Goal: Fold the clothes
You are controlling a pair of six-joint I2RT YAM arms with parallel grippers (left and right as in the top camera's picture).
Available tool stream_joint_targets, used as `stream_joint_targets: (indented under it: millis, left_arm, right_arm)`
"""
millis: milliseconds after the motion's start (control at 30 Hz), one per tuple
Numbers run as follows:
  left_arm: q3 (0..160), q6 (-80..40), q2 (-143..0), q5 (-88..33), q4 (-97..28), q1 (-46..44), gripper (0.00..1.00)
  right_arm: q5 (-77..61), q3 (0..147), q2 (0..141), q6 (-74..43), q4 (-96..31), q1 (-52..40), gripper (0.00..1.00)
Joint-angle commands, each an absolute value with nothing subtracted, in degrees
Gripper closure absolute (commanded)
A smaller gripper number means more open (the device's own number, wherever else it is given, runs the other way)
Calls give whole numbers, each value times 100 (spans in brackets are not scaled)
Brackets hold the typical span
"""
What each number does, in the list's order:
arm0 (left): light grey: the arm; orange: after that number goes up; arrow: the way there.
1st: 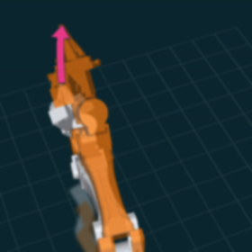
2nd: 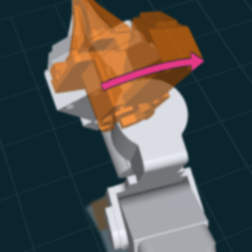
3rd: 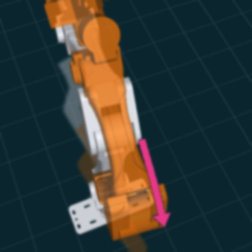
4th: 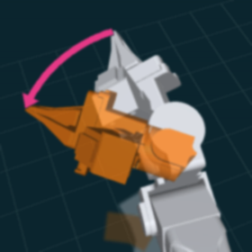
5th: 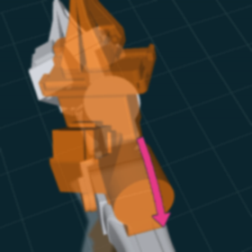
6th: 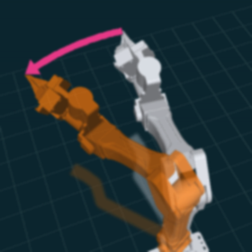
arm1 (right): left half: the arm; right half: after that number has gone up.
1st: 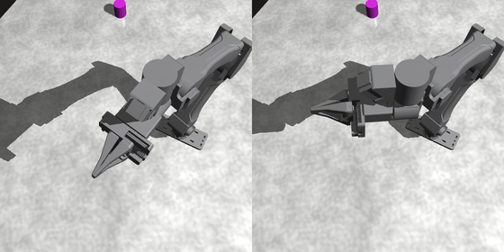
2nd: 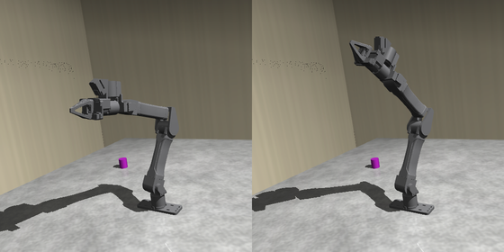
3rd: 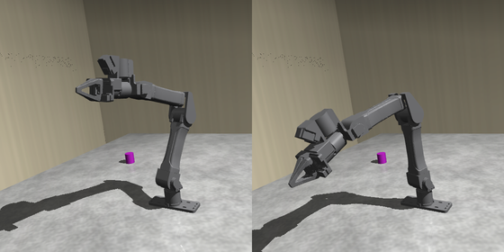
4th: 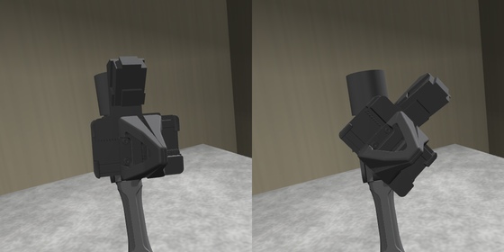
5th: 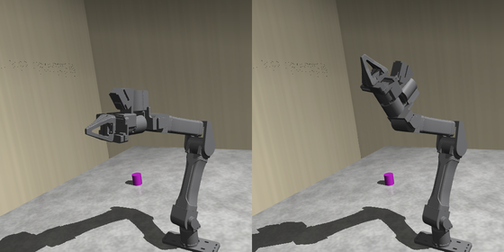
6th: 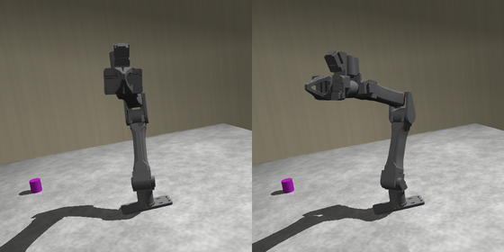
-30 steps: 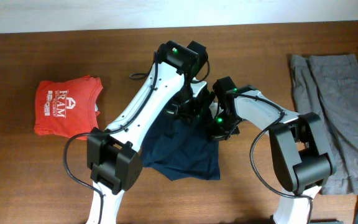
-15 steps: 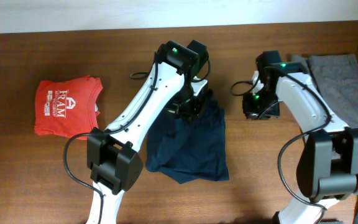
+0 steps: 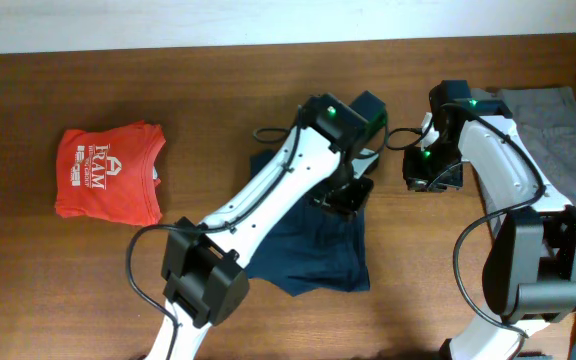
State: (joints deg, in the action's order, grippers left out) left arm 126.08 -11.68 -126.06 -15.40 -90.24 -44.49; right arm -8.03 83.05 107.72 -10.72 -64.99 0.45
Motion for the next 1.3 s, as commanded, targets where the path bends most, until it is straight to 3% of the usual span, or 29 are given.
stream_joint_targets:
  millis: [0, 133, 300, 433, 633, 967, 1100, 1267]
  left_arm:
    - [12562, -1238, -12704, -1350, -9052, -4447, 69]
    - [12709, -1306, -12696, -416, -9548, -4285, 69]
    - [12768, -1433, -12595, 305, -9546, -3741, 64]
    - [12634, -1227, -12643, -106, -9072, -3028, 64]
    - [11808, 54, -12766, -1702, -8042, -2438, 75]
    - [10604, 611, -13190, -2034, -6954, -2307, 83]
    - [10567, 609, -13229, -1776, -6871, -2300, 83]
    - [10569, 545, -13229, -1562, -6755, -2187, 83]
  right_arm:
    - [-862, 8359, 10696, -1079, -6525, 86, 82]
    - [-1153, 8359, 10696, -871, -6573, 71, 80]
    - [-3017, 8359, 10696, 513, -6674, 69, 75]
    - [-4486, 8357, 10696, 1772, -7238, -80, 75]
    - [-4209, 8191, 10698, 2097, -7535, -862, 80]
    - [-2449, 6311, 10742, 128, -5343, -1712, 89]
    - [-2316, 5769, 10742, -152, -5363, -1608, 91]
    - [-1345, 5734, 10724, -1330, -5717, -1546, 92]
